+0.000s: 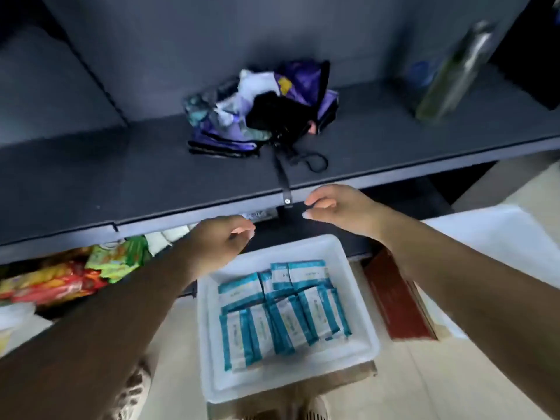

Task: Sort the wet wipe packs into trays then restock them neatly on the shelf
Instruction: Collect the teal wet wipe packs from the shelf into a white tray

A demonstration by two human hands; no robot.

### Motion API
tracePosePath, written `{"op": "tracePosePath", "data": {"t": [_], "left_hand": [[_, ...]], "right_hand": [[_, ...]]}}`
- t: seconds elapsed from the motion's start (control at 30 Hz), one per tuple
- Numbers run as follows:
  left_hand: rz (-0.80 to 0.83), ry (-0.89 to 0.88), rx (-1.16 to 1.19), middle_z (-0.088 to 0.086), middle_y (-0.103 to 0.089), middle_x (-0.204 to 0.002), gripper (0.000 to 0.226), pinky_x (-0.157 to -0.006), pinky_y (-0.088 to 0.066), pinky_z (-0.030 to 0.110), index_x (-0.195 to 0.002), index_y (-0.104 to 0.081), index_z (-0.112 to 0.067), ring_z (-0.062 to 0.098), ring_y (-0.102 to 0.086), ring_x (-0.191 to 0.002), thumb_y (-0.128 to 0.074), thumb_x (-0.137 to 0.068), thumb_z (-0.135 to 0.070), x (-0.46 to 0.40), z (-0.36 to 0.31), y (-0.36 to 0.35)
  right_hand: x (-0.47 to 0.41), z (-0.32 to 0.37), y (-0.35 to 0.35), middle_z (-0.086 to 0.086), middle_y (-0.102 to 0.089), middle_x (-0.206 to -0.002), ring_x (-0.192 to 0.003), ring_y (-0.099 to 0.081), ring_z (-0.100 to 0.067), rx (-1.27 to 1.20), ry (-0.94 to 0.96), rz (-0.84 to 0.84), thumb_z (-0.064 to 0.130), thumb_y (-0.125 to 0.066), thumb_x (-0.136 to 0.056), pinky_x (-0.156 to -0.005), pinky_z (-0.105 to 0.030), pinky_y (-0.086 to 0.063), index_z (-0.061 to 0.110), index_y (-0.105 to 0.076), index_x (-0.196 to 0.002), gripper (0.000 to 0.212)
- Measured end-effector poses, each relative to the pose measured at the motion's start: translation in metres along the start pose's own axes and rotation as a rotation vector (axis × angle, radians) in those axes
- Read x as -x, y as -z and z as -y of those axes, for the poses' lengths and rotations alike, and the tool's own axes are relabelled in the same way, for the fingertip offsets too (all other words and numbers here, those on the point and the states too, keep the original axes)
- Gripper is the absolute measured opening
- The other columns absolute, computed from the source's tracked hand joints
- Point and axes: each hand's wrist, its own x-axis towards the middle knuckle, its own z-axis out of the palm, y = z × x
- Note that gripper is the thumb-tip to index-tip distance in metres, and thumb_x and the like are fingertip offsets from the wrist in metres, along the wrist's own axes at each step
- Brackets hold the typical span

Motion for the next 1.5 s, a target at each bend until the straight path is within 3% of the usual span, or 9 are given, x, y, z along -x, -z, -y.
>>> {"op": "tracePosePath", "data": {"t": [0.1, 0.27, 0.43, 0.57, 0.83, 1.03, 1.3, 1.4, 1.5], "left_hand": [[-0.092, -0.093, -0.152, -0.006, -0.063, -0.117, 0.025, -0.09, -0.039, 0.021, -0.114, -0.062, -0.022, 0.012, -0.057, -0.108, -0.05, -0.094, -0.03, 0.021, -0.041, 0.083], [-0.336, -0.166, -0.293, -0.01, -0.063, -0.092, 0.016, -0.066, -0.034, 0.005, -0.097, -0.067, -0.022, 0.001, -0.053, -0.083, -0.057, -0.089, -0.033, 0.075, -0.096, 0.197], [-0.59, -0.163, -0.182, -0.007, -0.067, -0.095, 0.009, -0.084, -0.041, 0.019, -0.09, -0.062, -0.027, 0.011, -0.06, -0.093, -0.061, -0.086, -0.035, 0.118, -0.126, 0.284], [-0.711, -0.136, -0.197, -0.003, -0.066, -0.091, 0.015, -0.086, -0.042, 0.025, -0.093, -0.066, -0.023, 0.015, -0.058, -0.092, -0.06, -0.087, -0.035, 0.131, -0.12, 0.323], [-0.67, -0.108, -0.186, -0.009, -0.066, -0.088, 0.007, -0.084, -0.043, 0.02, -0.084, -0.063, -0.025, 0.008, -0.061, -0.09, -0.066, -0.083, -0.031, 0.104, -0.06, 0.382], [-0.739, -0.18, 0.006, -0.017, -0.06, -0.076, 0.008, -0.055, -0.037, 0.001, -0.077, -0.063, -0.024, -0.009, -0.052, -0.062, -0.065, -0.083, -0.03, 0.065, -0.012, 0.442], [-0.625, -0.239, 0.039, -0.006, -0.067, -0.088, 0.009, -0.077, -0.041, 0.016, -0.074, -0.063, -0.027, 0.008, -0.057, -0.085, -0.067, -0.082, -0.03, -0.017, 0.039, 0.496], [-0.569, -0.25, 0.021, -0.006, -0.067, -0.091, 0.009, -0.087, -0.041, 0.022, -0.075, -0.063, -0.029, 0.01, -0.059, -0.09, -0.066, -0.082, -0.031, -0.045, 0.048, 0.508], [-0.557, -0.255, 0.038, -0.012, -0.064, -0.085, 0.007, -0.084, -0.041, 0.021, -0.077, -0.063, -0.028, 0.007, -0.057, -0.084, -0.065, -0.084, -0.031, -0.066, 0.051, 0.518]], "right_hand": [[0.023, 0.084, 0.048, 0.005, -0.054, -0.073, -0.059, -0.05, 0.004, 0.112, 0.19, 0.016, 0.018, -0.068, -0.083, -0.062, -0.005, -0.036, 0.014, -0.06, -0.105, 0.024], [0.071, 0.209, 0.107, -0.001, -0.059, -0.082, -0.069, -0.049, -0.011, 0.328, 0.478, -0.007, 0.022, -0.068, -0.082, -0.063, -0.012, -0.037, 0.022, -0.057, -0.094, 0.016], [0.107, 0.306, 0.138, 0.007, -0.06, -0.084, -0.068, -0.051, -0.001, 0.38, 0.666, -0.111, 0.028, -0.069, -0.081, -0.064, -0.012, -0.039, 0.026, -0.058, -0.091, 0.015], [0.108, 0.346, 0.144, 0.003, -0.061, -0.084, -0.073, -0.052, -0.008, 0.408, 0.736, -0.163, 0.028, -0.07, -0.08, -0.066, -0.012, -0.039, 0.023, -0.06, -0.09, 0.014], [0.04, 0.395, 0.124, 0.008, -0.064, -0.082, -0.079, -0.055, -0.005, 0.358, 0.691, -0.228, 0.029, -0.069, -0.081, -0.071, -0.013, -0.039, 0.019, -0.066, -0.086, 0.012], [-0.035, 0.422, 0.106, 0.014, -0.061, -0.081, -0.076, -0.054, 0.001, 0.314, 0.57, -0.297, 0.026, -0.066, -0.085, -0.063, -0.002, -0.036, 0.014, -0.067, -0.094, 0.015], [-0.111, 0.474, 0.11, -0.002, -0.061, -0.091, -0.086, -0.052, -0.01, 0.137, 0.555, -0.48, 0.016, -0.067, -0.085, -0.061, -0.006, -0.038, 0.009, -0.063, -0.098, 0.016], [-0.135, 0.501, 0.118, -0.005, -0.062, -0.111, -0.097, -0.054, -0.011, 0.051, 0.533, -0.47, 0.022, -0.067, -0.084, -0.072, -0.01, -0.04, 0.013, -0.059, -0.109, 0.027], [-0.164, 0.505, 0.117, -0.002, -0.044, -0.141, -0.127, -0.042, -0.016, 0.435, 0.327, -0.359, 0.038, -0.062, -0.086, -0.098, -0.022, -0.03, 0.013, -0.044, -0.136, 0.058]]}}
